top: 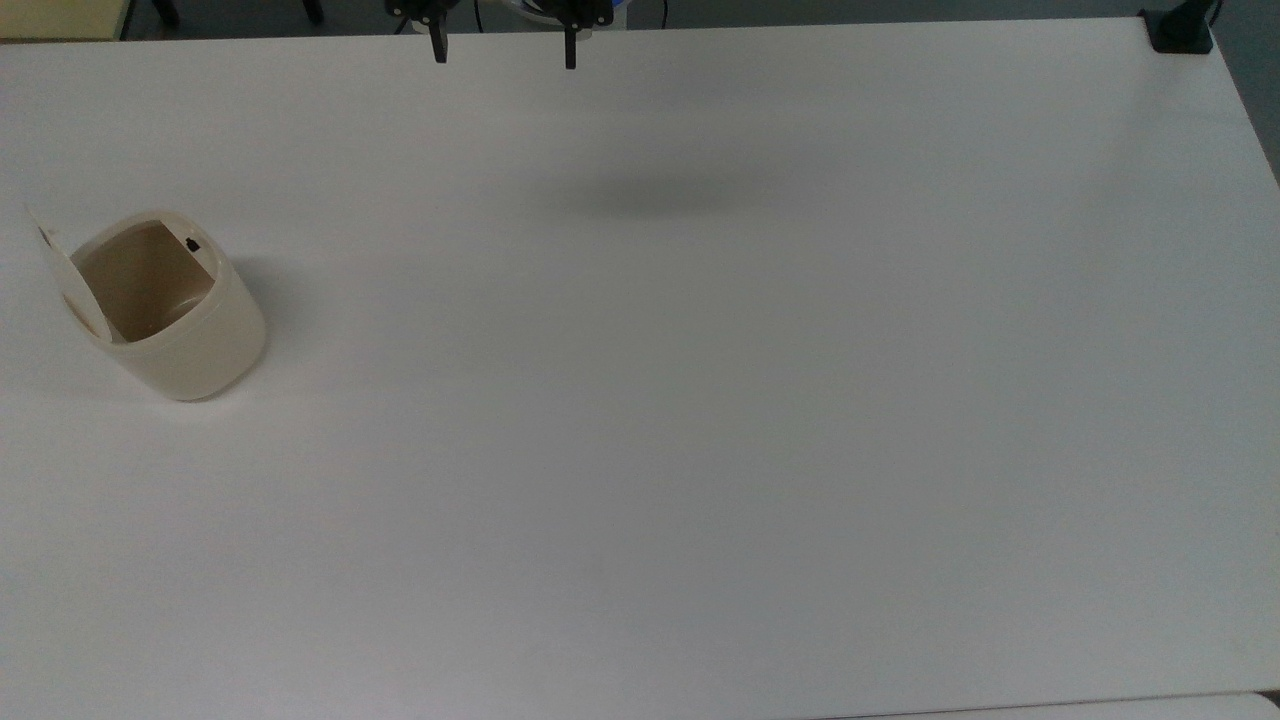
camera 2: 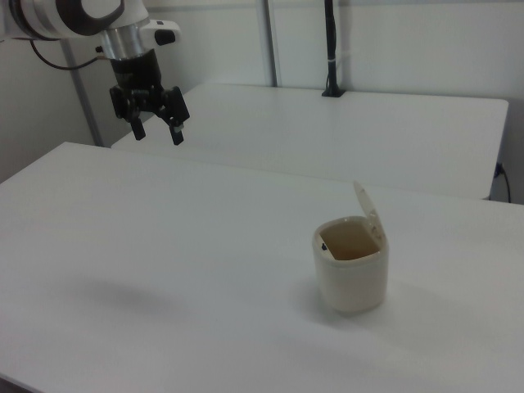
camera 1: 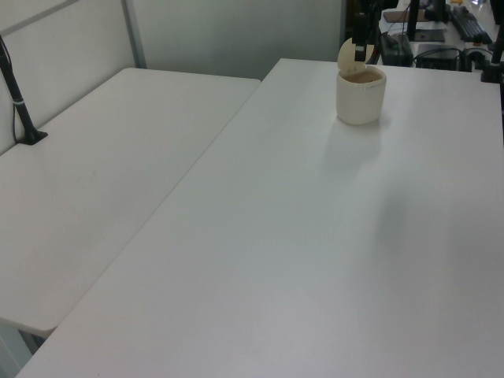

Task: Close the trash bin
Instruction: 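Move the gripper from its start pose toward the cream trash bin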

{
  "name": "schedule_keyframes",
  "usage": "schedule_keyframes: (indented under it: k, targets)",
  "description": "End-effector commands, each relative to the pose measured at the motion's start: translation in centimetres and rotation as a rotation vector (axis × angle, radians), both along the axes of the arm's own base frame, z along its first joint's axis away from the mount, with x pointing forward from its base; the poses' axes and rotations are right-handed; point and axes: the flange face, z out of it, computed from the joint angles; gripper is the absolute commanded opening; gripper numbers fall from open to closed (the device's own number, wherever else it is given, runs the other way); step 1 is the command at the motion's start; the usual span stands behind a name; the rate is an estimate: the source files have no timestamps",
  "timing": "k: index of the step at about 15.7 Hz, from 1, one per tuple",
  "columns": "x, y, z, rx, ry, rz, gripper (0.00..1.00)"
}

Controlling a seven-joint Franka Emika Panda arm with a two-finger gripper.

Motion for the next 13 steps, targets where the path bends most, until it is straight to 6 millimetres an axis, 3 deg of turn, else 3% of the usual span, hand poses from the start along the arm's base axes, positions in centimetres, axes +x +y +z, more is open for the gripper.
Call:
schedule_keyframes:
  k: [1, 12, 13]
  targets:
    - [-1.06, -0.01, 0.17, 0.004, 0.019, -0.011, 1.0]
    - [-1.07, 0.07, 0.17, 0.004, 0.019, -0.009, 1.0]
    - [-1.07, 0.07, 0.09, 0.004, 0.021, -0.009, 0.96]
